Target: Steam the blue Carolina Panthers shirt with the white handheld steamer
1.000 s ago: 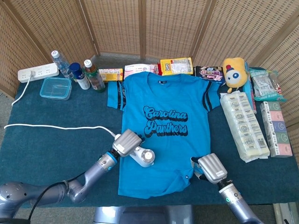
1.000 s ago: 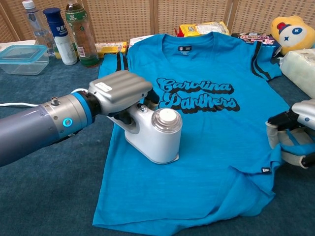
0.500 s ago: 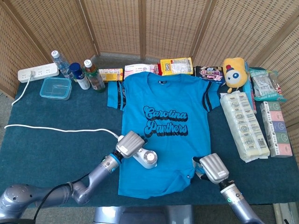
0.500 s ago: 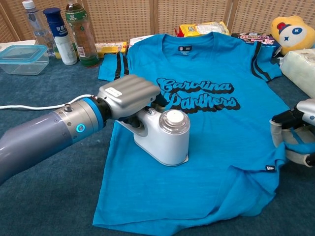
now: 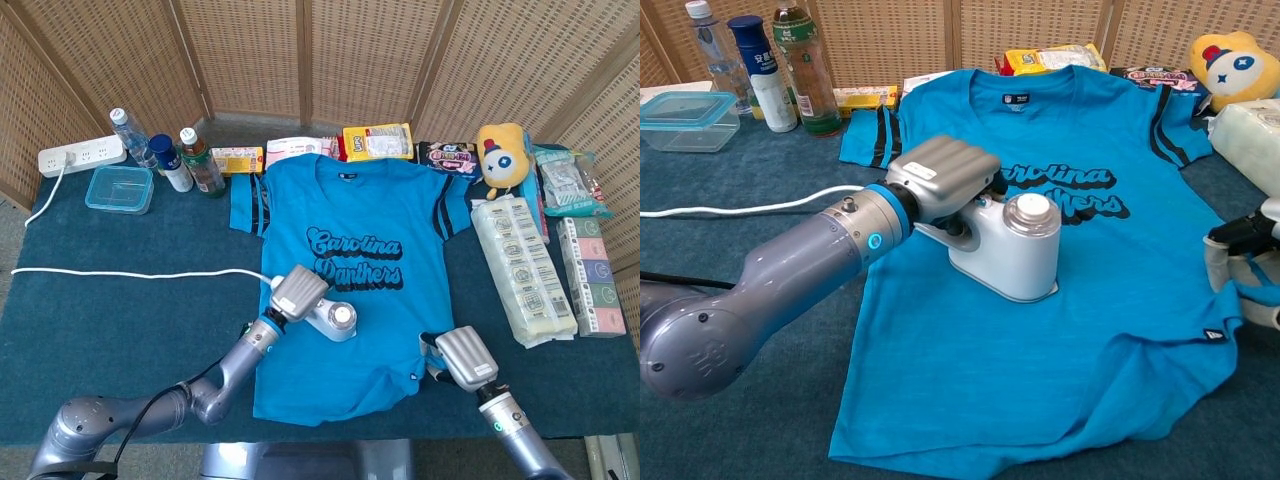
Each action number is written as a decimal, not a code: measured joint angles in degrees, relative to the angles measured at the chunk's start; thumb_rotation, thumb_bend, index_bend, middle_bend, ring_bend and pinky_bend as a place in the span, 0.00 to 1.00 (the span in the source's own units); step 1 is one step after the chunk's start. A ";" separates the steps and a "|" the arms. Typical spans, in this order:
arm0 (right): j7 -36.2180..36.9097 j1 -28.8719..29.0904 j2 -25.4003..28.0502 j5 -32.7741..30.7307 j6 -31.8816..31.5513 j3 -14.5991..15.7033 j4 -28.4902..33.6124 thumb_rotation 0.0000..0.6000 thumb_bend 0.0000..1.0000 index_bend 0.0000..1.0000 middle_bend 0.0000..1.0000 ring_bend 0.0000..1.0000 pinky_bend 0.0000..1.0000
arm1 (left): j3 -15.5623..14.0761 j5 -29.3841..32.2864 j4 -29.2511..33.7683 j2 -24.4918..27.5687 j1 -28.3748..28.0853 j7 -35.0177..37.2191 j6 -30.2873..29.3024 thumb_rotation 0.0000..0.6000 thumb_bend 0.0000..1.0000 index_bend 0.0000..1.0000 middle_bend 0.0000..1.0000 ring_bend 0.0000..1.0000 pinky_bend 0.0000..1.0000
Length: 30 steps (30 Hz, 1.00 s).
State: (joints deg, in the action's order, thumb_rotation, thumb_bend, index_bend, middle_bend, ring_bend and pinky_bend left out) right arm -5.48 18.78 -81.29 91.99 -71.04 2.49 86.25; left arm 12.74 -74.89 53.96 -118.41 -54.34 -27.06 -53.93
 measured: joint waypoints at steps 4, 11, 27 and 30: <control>0.42 -0.09 0.21 -0.02 -0.12 0.00 -0.23 1.00 0.51 0.72 0.70 0.78 0.91 | 1.08 0.82 -3.22 -1.64 -0.94 -0.17 0.44 1.00 0.43 0.60 0.72 0.68 0.77; 1.03 -0.08 0.53 -0.07 -0.14 -0.12 -0.52 1.00 0.51 0.72 0.70 0.79 0.91 | 3.36 2.23 -8.20 -3.54 -2.42 0.16 0.71 1.00 0.43 0.60 0.72 0.68 0.77; 1.56 0.01 0.57 -0.26 0.26 -0.21 -1.01 1.00 0.51 0.72 0.70 0.79 0.91 | 7.83 5.79 -18.59 -4.90 -4.87 0.99 0.39 1.00 0.43 0.60 0.72 0.68 0.77; 1.47 0.03 0.54 -0.29 0.42 -0.16 -1.00 1.00 0.51 0.72 0.70 0.79 0.91 | 7.90 6.16 -19.24 -4.99 -4.99 1.01 0.24 1.00 0.43 0.60 0.72 0.68 0.77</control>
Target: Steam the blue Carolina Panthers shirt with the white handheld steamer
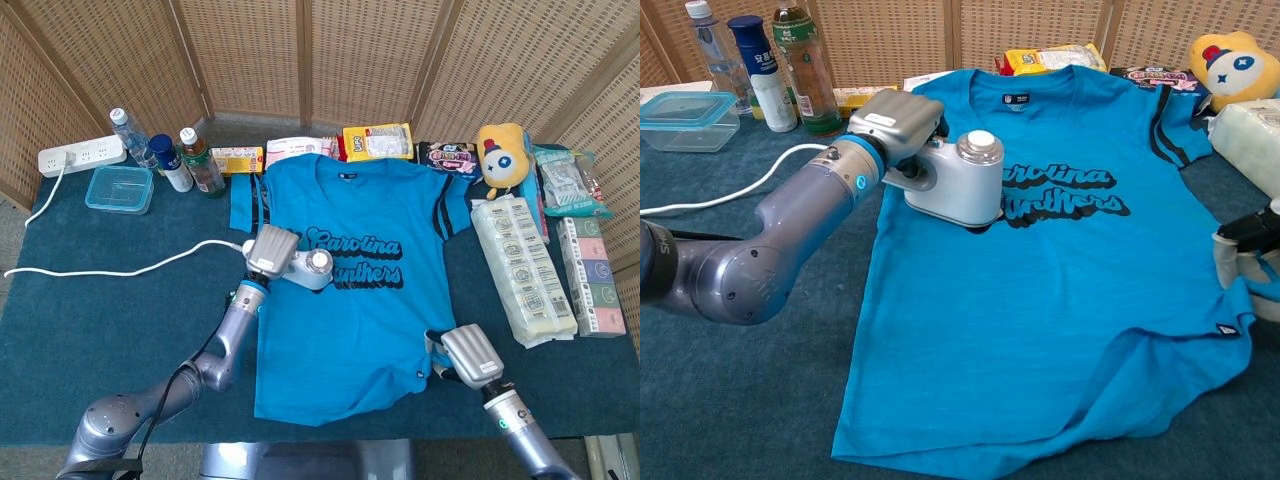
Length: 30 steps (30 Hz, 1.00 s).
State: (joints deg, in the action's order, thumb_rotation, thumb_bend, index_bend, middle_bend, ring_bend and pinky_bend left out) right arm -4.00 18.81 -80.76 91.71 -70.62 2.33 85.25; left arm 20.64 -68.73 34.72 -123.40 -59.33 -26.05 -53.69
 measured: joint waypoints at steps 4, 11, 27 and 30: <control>-0.08 0.01 0.07 -0.14 0.29 0.10 0.14 1.00 0.51 0.72 0.70 0.79 0.91 | -0.10 -0.05 0.05 -0.36 -0.57 0.03 0.06 1.00 0.43 0.60 0.72 0.68 0.77; -0.23 -0.16 0.41 -0.16 0.09 0.14 0.47 1.00 0.51 0.72 0.70 0.79 0.91 | -0.17 0.00 0.28 -2.12 -1.86 0.29 0.48 1.00 0.43 0.60 0.72 0.68 0.77; -0.25 -0.48 0.80 -0.17 -0.24 0.20 0.73 1.00 0.51 0.72 0.70 0.79 0.91 | -2.62 -2.03 3.16 -4.87 -2.81 1.84 1.32 1.00 0.42 0.60 0.72 0.68 0.77; -0.19 -0.58 0.92 -0.19 -0.37 0.19 0.78 1.00 0.51 0.72 0.70 0.79 0.91 | -3.47 -2.74 5.00 -4.88 -2.71 2.13 1.49 1.00 0.42 0.60 0.72 0.68 0.77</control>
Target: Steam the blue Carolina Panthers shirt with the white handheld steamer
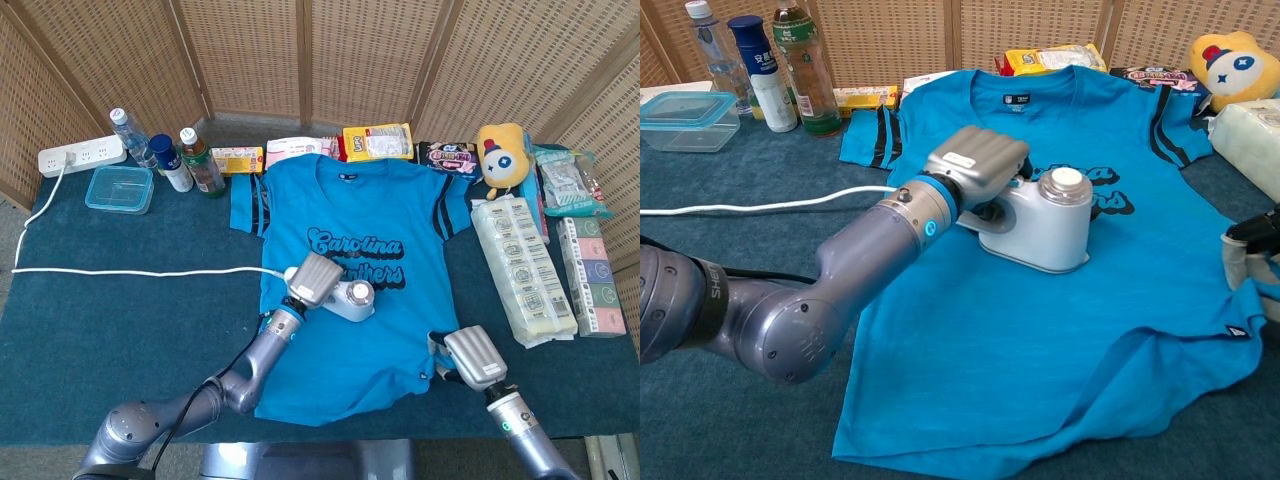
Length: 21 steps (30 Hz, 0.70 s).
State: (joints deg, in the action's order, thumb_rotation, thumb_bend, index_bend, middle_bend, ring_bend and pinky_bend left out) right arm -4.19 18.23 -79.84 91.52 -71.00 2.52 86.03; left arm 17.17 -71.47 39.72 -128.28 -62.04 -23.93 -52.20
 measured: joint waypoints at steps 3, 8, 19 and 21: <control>0.01 0.01 -0.02 0.04 0.02 -0.01 0.00 1.00 0.51 0.72 0.70 0.79 0.91 | -1.29 -1.09 2.46 0.35 0.36 0.20 -0.02 1.00 0.42 0.60 0.72 0.68 0.77; -0.12 0.06 -0.23 0.22 0.11 0.04 0.07 1.00 0.51 0.72 0.70 0.79 0.91 | -3.56 -2.76 7.27 1.69 1.41 0.01 -0.23 1.00 0.42 0.60 0.72 0.68 0.77; -0.94 0.14 -0.69 0.52 0.30 0.18 0.45 1.00 0.51 0.72 0.70 0.79 0.91 | -9.94 -6.15 20.52 9.49 6.15 -1.76 -1.36 1.00 0.42 0.60 0.72 0.68 0.77; -1.17 0.19 -0.84 0.61 0.38 0.21 0.55 1.00 0.51 0.72 0.70 0.79 0.91 | -10.88 -6.63 22.56 11.48 7.19 -2.08 -1.82 1.00 0.42 0.60 0.72 0.68 0.77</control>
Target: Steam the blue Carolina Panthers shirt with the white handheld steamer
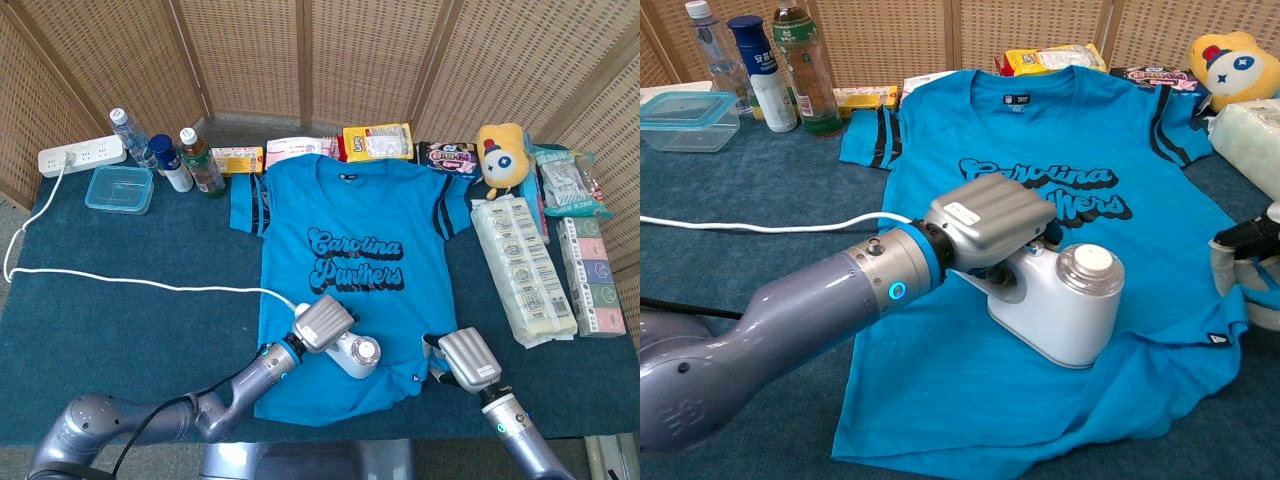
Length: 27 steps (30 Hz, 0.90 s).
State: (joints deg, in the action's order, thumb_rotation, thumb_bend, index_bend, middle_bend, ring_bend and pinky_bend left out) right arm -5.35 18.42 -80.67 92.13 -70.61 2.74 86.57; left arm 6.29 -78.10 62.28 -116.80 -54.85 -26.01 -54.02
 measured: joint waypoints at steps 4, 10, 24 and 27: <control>-0.51 0.19 -0.42 0.07 0.39 0.04 0.15 1.00 0.51 0.72 0.70 0.79 0.91 | -1.25 -0.75 2.63 3.52 1.74 -0.45 -1.04 1.00 0.42 0.60 0.72 0.68 0.77; -1.26 0.37 -0.95 0.06 0.80 0.07 0.31 1.00 0.51 0.72 0.70 0.79 0.91 | -2.05 -0.80 5.66 8.45 4.48 -0.16 -2.82 1.00 0.42 0.60 0.72 0.68 0.77; -1.84 0.24 -1.37 -0.77 1.32 0.14 -0.25 1.00 0.51 0.72 0.70 0.79 0.91 | -1.28 -2.34 11.30 22.05 10.93 9.52 -10.77 1.00 0.40 0.60 0.72 0.68 0.77; -1.80 0.21 -1.50 -1.00 1.41 0.07 -0.46 1.00 0.51 0.72 0.70 0.79 0.91 | -0.79 -2.32 10.32 23.86 11.85 11.64 -11.44 1.00 0.40 0.60 0.72 0.68 0.77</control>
State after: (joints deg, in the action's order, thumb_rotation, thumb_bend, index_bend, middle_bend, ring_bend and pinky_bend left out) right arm -7.15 18.63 -82.18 91.13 -69.20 2.80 86.11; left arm 5.50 -80.42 72.60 -92.94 -43.00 -14.37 -65.46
